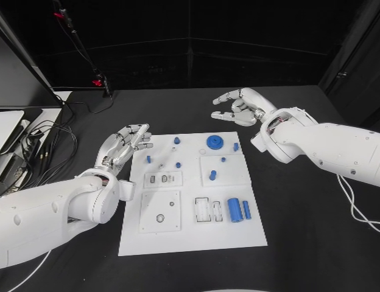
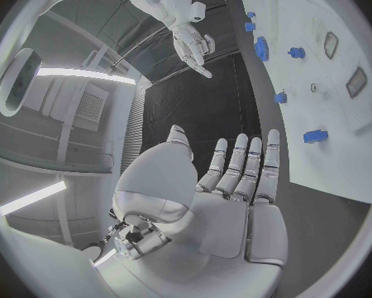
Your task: Assemble the parts on the task board
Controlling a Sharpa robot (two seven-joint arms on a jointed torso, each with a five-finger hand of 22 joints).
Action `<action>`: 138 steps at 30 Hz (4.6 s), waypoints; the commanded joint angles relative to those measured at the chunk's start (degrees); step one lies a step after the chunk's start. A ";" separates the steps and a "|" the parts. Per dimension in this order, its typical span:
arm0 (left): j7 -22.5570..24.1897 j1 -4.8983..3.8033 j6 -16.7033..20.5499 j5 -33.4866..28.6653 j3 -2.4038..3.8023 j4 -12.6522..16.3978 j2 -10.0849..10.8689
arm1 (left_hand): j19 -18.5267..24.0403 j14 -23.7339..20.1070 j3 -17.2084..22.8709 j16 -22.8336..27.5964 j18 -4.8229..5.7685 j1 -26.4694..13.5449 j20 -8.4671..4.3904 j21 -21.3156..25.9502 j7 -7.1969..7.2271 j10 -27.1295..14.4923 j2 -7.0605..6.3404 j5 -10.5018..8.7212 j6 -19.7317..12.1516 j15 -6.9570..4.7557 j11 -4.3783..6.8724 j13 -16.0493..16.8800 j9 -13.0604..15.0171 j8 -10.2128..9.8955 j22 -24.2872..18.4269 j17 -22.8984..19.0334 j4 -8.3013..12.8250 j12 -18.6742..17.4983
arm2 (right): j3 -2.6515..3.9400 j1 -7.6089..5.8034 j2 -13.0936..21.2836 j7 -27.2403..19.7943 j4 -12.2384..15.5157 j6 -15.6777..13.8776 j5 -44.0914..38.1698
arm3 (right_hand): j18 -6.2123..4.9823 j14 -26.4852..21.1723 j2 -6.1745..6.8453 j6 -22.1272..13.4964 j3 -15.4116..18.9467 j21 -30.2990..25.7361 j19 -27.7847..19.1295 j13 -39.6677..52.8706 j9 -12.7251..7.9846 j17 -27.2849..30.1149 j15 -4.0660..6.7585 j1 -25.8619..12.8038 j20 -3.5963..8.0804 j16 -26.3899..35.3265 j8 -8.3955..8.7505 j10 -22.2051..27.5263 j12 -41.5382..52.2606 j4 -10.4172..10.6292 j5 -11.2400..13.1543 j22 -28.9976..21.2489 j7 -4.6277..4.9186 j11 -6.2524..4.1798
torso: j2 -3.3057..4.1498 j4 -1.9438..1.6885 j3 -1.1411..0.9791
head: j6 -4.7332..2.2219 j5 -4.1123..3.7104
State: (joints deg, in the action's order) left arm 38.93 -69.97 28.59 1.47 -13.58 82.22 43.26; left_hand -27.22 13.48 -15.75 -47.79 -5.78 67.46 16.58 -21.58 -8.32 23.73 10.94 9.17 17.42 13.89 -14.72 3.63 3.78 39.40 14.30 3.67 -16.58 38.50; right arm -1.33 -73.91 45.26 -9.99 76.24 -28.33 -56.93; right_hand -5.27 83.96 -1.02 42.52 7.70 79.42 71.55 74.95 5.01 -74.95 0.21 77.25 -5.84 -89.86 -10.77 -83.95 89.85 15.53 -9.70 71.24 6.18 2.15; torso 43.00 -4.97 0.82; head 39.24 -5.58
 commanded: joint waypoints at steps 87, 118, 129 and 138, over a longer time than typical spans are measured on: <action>8.81 0.28 -1.05 0.34 0.06 0.36 0.69 | 0.33 -0.22 0.47 0.39 -0.44 0.81 -0.02 -0.43 -8.55 -0.08 0.39 1.14 0.03 0.33 0.09 0.08 -0.01 -0.43 -0.15 -0.01 -0.03 -0.16 | 0.03 3.59 -7.45 16.61 -9.47 11.42 -27.51 | 5.27 6.04 3.93 0.13 -10.56 10.58 18.45 15.05 1.02 -15.05 -1.21 5.87 -1.47 -0.14 -10.97 -6.05 0.15 -3.80 0.40 18.76 2.43 2.67 | -0.09 -0.30 0.04 | 0.76 -0.03; 8.82 0.28 -0.83 0.34 0.06 0.39 0.74 | 0.33 -0.19 0.56 0.41 -0.45 1.28 -0.02 -0.51 -8.54 -0.04 0.57 1.60 0.02 0.33 0.10 0.08 0.00 -0.43 -0.16 0.00 0.04 -0.11 | 0.03 3.60 -8.05 18.57 -9.76 13.99 -27.45 | 5.27 6.04 4.61 1.12 -11.75 10.58 18.45 15.05 -0.79 -15.05 -1.50 4.48 -1.95 -0.14 -6.52 -6.05 0.15 -2.98 0.56 18.76 2.29 2.72 | -0.11 -0.33 0.02 | 0.75 0.14; 8.75 0.28 -0.83 0.34 0.06 0.36 0.73 | 0.33 -0.19 0.56 0.41 -0.45 1.28 -0.02 -0.51 -8.54 -0.04 0.57 1.60 0.02 0.33 0.10 0.08 0.00 -0.43 -0.16 0.00 0.04 -0.11 | 0.03 3.60 -8.23 19.04 -9.80 14.97 -27.59 | 5.27 6.04 4.53 3.22 -13.01 10.58 18.45 15.05 -0.97 -15.05 0.22 5.48 -0.48 -0.14 -5.19 -6.05 0.15 -3.76 0.41 18.76 0.52 0.64 | -0.08 -0.31 0.03 | 0.79 0.23; 8.71 0.28 -0.85 0.34 0.06 0.34 0.74 | 0.32 -0.18 0.58 0.41 -0.45 1.38 -0.02 -0.53 -8.54 -0.03 0.60 1.70 0.01 0.32 0.10 0.08 0.00 -0.43 -0.17 0.00 0.04 -0.10 | 0.03 3.60 -8.15 18.00 -9.59 12.89 -27.64 | 5.27 6.04 2.56 10.93 -16.44 10.58 18.45 15.05 -0.72 -15.05 0.85 7.49 0.52 -0.14 -4.80 -6.05 0.15 -5.35 -1.06 18.76 0.11 0.49 | -0.08 -0.30 0.01 | 0.83 0.30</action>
State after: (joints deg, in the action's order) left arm 38.93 -69.61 28.02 1.48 -13.58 82.48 43.99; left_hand -27.22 13.48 -15.44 -47.57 -5.78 68.21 16.58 -21.80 -8.32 23.74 11.69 10.67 17.42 13.89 -14.72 3.63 3.78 39.17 14.22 3.67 -16.59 38.50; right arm -1.15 -70.48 37.05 8.37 66.61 -15.10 -84.12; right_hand -0.43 84.05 1.92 51.66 -8.47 89.83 83.83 74.92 3.85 -74.93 0.74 83.71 -5.73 -89.86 -15.40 -84.14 89.85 10.17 -10.57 74.91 7.44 2.74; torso 42.90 -5.28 0.83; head 40.06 -5.29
